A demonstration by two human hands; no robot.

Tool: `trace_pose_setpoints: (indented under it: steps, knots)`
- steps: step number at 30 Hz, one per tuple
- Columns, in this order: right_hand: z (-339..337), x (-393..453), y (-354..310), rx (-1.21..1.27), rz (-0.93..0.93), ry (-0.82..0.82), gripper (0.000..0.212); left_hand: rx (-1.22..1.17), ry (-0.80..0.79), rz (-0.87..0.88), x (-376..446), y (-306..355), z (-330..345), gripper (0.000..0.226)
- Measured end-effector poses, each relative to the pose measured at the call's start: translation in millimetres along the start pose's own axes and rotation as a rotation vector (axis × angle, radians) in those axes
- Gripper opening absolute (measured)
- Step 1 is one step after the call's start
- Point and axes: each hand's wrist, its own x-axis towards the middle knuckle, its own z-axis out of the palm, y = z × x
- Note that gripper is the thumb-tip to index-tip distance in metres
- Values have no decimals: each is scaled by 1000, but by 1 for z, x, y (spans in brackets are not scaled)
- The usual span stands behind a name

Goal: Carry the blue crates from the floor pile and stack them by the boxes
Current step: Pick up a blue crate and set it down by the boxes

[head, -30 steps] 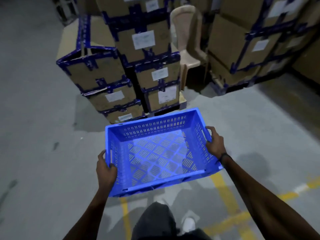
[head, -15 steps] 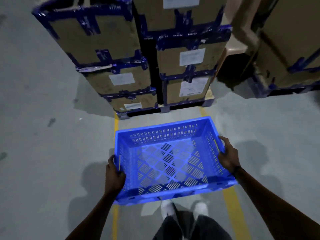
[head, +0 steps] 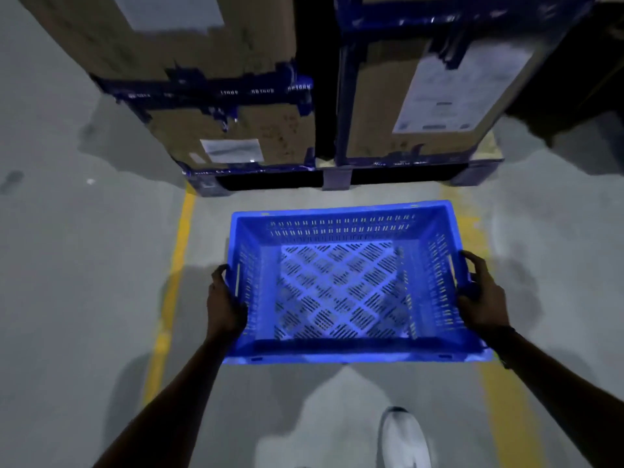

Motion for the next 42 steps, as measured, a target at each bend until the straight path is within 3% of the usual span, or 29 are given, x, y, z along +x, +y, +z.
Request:
trace_pose_setpoints:
  steps: [9, 17, 23, 27, 30, 35, 42]
  knots:
    - [79, 78, 42, 59, -104, -60, 83, 154, -19, -23, 90, -37, 59, 78]
    - [104, 94, 64, 10, -85, -55, 83, 130, -3, -10, 91, -40, 78, 76]
    - [105, 79, 61, -46, 0, -113, 87, 172, -137, -37, 74, -47, 68, 99]
    - [103, 48, 58, -63, 75, -202, 121, 189, -190, -133, 28, -47, 75, 150]
    - [98, 28, 51, -56, 155, -236, 146, 190, -163, -159, 7, -53, 78, 168]
    - [95, 17, 56, -39, 179, -260, 158, 167, -145, -168, 0, -52, 77, 174]
    - [91, 16, 50, -81, 215, -358, 147, 292, -218, -218, -6, -24, 66, 158]
